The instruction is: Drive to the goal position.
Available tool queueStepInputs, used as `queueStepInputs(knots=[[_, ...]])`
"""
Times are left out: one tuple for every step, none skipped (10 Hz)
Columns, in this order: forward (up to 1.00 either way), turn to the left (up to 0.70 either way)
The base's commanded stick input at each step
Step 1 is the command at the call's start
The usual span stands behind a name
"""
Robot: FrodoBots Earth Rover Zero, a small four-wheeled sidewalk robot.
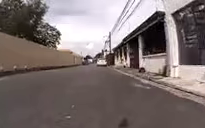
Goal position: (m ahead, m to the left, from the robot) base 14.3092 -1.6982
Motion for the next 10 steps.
queueStepInputs(knots=[[0.7,0.03],[0.7,0.0],[0.7,0.0],[0.7,0.0],[0.7,0.0],[0.7,0.0],[0.7,0.0],[0.7,0.0],[0.7,0.0],[0.7,0.0]])
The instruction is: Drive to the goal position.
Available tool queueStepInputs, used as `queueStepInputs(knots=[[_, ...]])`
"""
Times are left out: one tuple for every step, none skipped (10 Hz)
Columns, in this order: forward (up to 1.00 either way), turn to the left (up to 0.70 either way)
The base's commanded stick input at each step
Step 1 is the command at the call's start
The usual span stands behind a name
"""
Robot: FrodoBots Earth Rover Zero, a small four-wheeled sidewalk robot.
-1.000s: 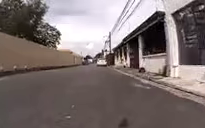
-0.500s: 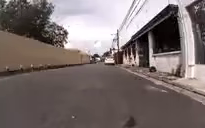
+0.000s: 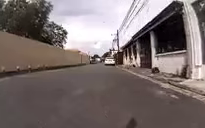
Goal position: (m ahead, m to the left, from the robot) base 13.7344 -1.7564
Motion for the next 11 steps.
queueStepInputs(knots=[[0.7,0.0],[0.7,0.0],[0.7,0.0],[0.7,0.0],[0.7,0.0],[0.7,0.0],[0.7,0.0],[0.7,0.0],[0.7,0.0],[0.7,0.0],[0.7,0.0]])
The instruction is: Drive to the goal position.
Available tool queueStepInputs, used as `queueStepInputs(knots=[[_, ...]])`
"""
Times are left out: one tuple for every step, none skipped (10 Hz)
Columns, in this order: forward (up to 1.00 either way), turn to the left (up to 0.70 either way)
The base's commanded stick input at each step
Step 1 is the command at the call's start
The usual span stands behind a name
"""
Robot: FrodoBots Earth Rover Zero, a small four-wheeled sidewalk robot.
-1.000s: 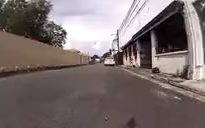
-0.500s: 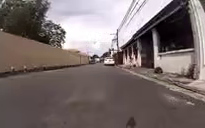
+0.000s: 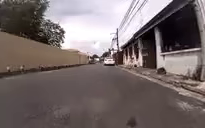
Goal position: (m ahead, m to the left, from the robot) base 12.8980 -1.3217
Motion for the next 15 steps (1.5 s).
queueStepInputs(knots=[[0.7,0.0],[0.7,0.0],[0.7,0.0],[0.7,0.0],[0.7,0.0],[0.7,0.0],[0.7,0.0],[0.7,0.0],[0.7,0.0],[0.7,0.0],[0.7,0.0],[0.7,0.0],[0.7,0.0],[0.7,0.0],[0.7,0.0]])
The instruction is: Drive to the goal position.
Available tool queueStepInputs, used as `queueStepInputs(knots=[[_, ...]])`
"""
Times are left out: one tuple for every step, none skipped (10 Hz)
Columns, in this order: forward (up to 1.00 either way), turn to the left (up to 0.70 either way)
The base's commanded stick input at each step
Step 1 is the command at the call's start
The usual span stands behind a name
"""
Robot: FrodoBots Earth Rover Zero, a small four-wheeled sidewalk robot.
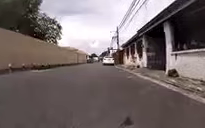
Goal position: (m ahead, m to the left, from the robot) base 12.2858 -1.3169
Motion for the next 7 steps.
queueStepInputs(knots=[[0.7,0.0],[0.7,0.0],[0.7,0.0],[0.7,0.0],[0.7,0.0],[0.7,0.0],[0.7,0.0]])
